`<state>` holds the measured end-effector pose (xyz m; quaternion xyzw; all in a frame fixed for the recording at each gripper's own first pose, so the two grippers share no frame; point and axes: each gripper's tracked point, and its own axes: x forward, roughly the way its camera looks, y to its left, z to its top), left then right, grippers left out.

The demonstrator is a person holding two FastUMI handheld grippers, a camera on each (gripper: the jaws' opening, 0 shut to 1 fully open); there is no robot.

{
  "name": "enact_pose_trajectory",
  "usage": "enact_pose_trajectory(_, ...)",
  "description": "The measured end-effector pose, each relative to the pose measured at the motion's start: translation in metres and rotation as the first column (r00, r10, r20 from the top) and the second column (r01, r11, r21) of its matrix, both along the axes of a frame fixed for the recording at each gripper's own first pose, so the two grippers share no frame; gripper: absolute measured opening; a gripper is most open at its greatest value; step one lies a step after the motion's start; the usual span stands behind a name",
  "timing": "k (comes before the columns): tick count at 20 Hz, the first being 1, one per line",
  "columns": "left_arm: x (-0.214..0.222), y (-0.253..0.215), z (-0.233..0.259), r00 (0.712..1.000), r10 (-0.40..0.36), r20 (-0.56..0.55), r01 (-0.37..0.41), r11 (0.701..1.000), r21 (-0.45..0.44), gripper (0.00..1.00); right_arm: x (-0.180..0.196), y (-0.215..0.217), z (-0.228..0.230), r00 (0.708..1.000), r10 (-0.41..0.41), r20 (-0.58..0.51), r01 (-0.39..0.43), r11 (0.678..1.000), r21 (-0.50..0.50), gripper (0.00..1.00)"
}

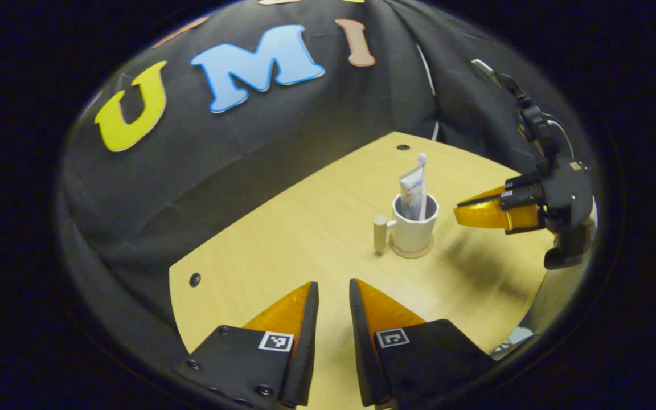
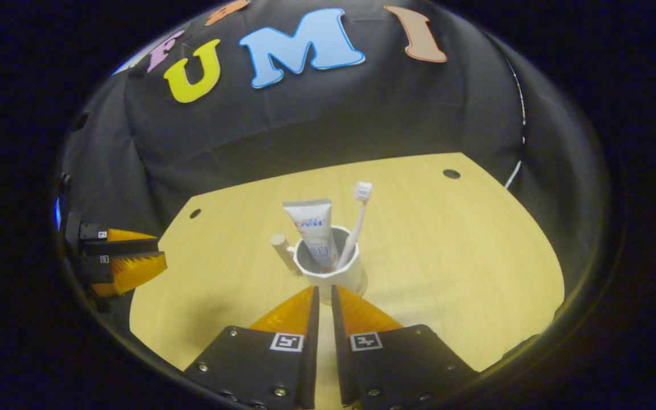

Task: Put the toothbrush and toothpaste on the desktop into the cup, then pick up the cup and place it on the coaster on the desktop.

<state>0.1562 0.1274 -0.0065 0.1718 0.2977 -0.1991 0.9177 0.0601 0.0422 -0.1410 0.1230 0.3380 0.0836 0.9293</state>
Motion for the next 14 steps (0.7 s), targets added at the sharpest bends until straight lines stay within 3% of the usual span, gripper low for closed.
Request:
enact_pose_trajectory(3, 0.000, 0.007, 0.037, 0.985, 0.145, 0.095, -0.136, 0.986, -0.094, 0.39, 0.010, 0.003, 0.034, 0.993, 0.024, 0.117, -0.019, 0.999, -0.044, 0.15)
enact_pose_trajectory(7, -0.001, -0.001, 0.105, 0.935, 0.272, 0.228, -0.229, 0.953, -0.199, 0.38, 0.010, 0.011, 0.102, 0.960, 0.056, 0.276, -0.038, 0.997, -0.071, 0.15)
enact_pose_trajectory(10, -0.003, -0.021, 0.148, 0.893, 0.309, 0.328, -0.225, 0.936, -0.269, 0.38, 0.008, 0.017, 0.151, 0.924, 0.055, 0.378, -0.036, 0.998, -0.057, 0.15)
enact_pose_trajectory(11, -0.007, -0.028, 0.163, 0.883, 0.317, 0.345, -0.217, 0.929, -0.299, 0.46, 0.007, 0.018, 0.166, 0.912, 0.052, 0.407, -0.034, 0.998, -0.053, 0.15)
enact_pose_trajectory(14, -0.011, -0.035, 0.206, 0.844, 0.361, 0.396, -0.210, 0.902, -0.376, 0.46, 0.003, 0.014, 0.202, 0.879, 0.037, 0.476, -0.022, 0.999, -0.038, 0.15)
